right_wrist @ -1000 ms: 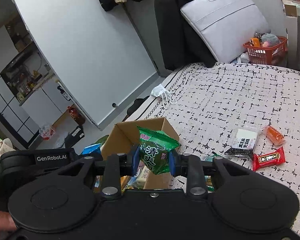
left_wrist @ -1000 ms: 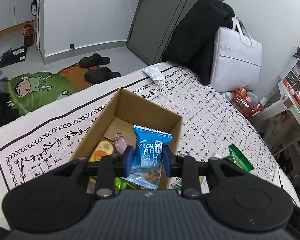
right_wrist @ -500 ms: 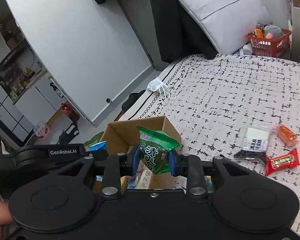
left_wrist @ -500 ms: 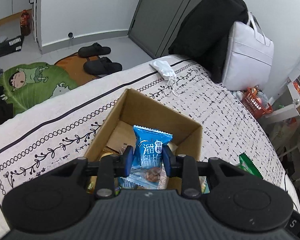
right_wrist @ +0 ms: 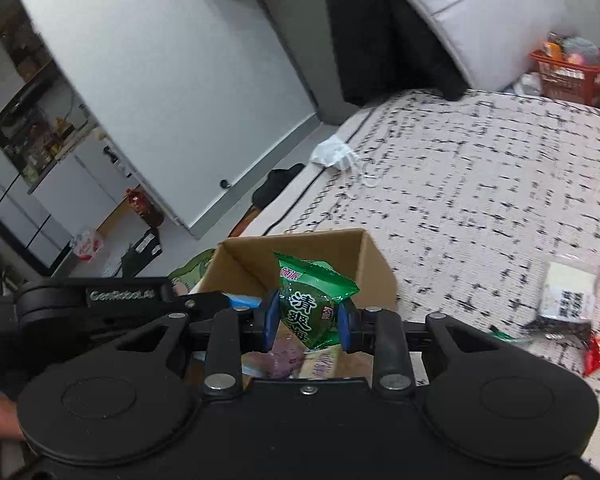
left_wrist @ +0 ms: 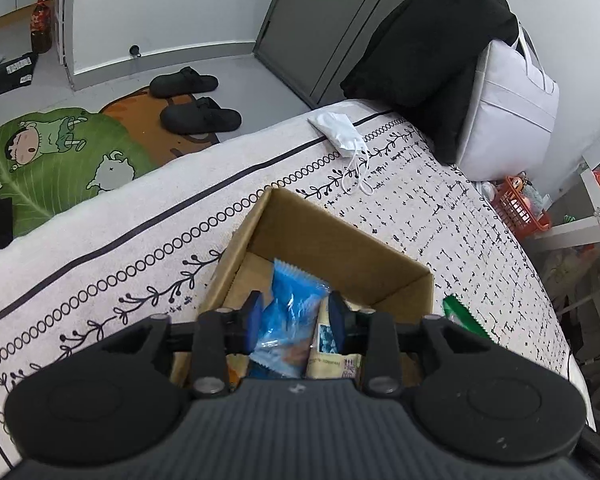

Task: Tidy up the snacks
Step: 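Open both grippers over the box, dropping both packets inside, then move both open grippers back toward the snack pile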

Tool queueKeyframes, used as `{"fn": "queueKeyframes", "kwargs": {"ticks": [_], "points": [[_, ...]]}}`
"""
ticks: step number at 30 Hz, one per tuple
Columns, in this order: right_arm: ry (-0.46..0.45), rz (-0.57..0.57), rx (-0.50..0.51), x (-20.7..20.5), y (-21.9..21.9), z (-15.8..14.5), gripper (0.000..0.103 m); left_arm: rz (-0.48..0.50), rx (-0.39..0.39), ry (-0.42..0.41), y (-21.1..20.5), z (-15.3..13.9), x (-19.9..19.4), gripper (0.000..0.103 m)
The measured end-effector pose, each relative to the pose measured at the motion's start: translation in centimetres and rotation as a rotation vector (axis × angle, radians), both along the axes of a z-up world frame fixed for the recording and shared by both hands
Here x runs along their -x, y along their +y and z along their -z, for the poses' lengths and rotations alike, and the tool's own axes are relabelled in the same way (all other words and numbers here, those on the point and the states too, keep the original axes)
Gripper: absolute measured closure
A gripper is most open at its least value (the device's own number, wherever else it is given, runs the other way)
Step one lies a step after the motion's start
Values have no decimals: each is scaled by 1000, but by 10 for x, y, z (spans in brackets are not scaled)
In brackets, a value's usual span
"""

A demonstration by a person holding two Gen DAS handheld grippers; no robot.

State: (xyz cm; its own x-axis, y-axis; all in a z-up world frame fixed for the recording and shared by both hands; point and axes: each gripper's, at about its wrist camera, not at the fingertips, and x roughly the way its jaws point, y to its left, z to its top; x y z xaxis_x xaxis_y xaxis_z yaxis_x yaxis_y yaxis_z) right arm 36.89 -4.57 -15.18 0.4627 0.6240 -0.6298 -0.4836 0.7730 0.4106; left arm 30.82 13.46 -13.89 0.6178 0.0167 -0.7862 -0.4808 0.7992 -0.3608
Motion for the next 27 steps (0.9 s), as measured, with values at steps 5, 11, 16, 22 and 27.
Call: {"fn": "queueKeyframes", "kwargs": {"ticks": [5, 11, 16, 22, 27], "points": [[9, -8, 23, 1, 4, 2, 67, -9, 13, 11, 5, 1, 2, 67], [2, 5, 32, 4, -1, -4, 67, -18, 14, 16, 5, -2, 13, 59], [-8, 8, 34, 10, -7, -11, 65, -20, 12, 20, 1, -6, 25, 45], [0, 14, 50, 16, -16, -19, 57, -27, -16, 22, -7, -19, 38, 27], [12, 12, 59, 23, -27, -26, 49, -24, -32, 19, -15, -28, 46, 21]]}}
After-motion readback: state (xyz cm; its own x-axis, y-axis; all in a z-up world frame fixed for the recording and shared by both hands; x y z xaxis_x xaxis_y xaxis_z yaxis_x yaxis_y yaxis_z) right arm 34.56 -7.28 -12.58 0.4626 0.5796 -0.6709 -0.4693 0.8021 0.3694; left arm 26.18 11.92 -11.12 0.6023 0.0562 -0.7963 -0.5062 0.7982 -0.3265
